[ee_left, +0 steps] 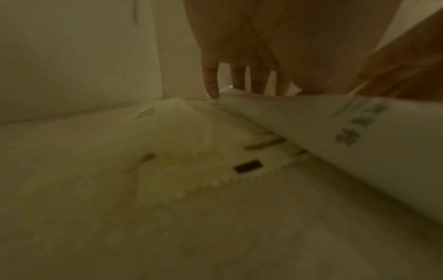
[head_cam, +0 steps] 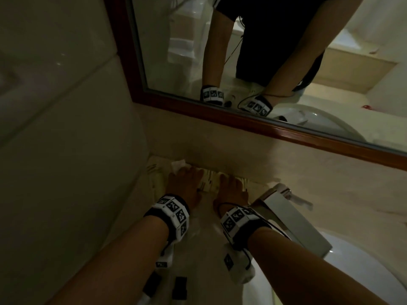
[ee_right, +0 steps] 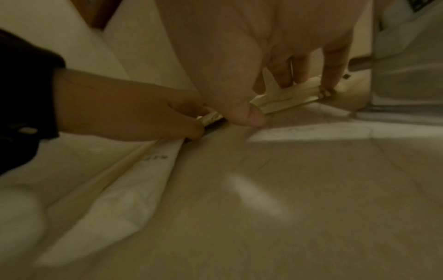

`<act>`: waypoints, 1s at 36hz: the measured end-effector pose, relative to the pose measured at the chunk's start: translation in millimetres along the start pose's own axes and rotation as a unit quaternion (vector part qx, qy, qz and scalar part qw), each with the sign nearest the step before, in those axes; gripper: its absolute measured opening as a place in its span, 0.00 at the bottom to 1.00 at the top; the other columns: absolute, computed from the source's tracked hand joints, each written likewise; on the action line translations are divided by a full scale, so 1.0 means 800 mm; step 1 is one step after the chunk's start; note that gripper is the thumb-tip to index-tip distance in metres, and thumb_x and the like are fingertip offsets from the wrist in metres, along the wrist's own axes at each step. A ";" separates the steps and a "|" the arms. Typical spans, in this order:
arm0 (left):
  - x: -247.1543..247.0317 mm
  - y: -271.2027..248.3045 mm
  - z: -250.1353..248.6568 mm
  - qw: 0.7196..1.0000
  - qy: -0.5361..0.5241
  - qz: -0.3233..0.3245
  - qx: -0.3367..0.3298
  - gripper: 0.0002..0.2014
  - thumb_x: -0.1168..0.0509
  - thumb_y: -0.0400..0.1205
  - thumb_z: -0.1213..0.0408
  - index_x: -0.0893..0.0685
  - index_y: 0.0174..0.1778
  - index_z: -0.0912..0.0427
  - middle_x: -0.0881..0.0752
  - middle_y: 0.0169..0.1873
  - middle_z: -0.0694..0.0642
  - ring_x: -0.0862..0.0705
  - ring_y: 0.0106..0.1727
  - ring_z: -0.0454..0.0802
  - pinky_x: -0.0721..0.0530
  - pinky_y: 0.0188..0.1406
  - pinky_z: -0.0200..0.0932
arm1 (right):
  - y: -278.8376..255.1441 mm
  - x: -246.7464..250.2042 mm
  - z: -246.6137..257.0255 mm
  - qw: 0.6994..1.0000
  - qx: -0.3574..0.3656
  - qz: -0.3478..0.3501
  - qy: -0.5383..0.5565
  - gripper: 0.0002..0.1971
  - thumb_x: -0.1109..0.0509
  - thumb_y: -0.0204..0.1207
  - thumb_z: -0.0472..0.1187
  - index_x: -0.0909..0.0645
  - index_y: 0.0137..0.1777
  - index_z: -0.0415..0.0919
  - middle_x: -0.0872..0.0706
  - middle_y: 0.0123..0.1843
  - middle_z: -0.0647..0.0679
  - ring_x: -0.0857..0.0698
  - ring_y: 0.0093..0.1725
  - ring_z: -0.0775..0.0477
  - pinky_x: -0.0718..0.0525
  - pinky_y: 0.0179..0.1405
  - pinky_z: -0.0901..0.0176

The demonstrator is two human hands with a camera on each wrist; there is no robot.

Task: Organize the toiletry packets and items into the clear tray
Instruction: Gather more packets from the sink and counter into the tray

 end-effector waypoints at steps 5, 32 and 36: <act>0.003 -0.003 -0.002 1.000 0.004 -0.020 0.002 0.33 0.43 0.85 0.53 0.49 0.84 0.53 0.41 0.82 0.54 0.43 0.83 0.56 0.46 0.80 0.60 | 0.001 -0.003 0.003 0.999 -0.009 -0.021 -0.023 0.26 0.48 0.85 0.45 0.47 0.82 0.53 0.41 0.82 0.45 0.44 0.81 0.40 0.37 0.74 0.36; 0.030 -0.027 -0.021 0.994 0.004 -0.106 -0.020 0.16 0.42 0.84 0.65 0.24 0.69 0.55 0.22 0.70 0.55 0.28 0.75 0.54 0.37 0.75 0.52 | -0.059 0.006 0.018 0.986 0.098 -0.059 -0.124 0.30 0.13 0.45 0.46 0.13 0.52 0.48 0.12 0.49 0.45 0.12 0.50 0.48 0.14 0.40 0.56; 0.047 -0.045 -0.030 0.992 -0.009 -0.123 -0.032 0.15 0.43 0.85 0.62 0.24 0.68 0.55 0.23 0.70 0.55 0.28 0.73 0.55 0.35 0.74 0.50 | -0.076 -0.023 0.020 0.974 0.160 0.087 -0.136 0.32 0.33 0.76 0.39 0.40 0.78 0.43 0.31 0.74 0.39 0.32 0.73 0.37 0.26 0.65 0.41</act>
Point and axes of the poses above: each hand's wrist, its own y-axis towards the middle knuckle, its own x-axis out of the back of the hand, z = x × y, the point moved 8 cm from there along y, towards the middle knuckle
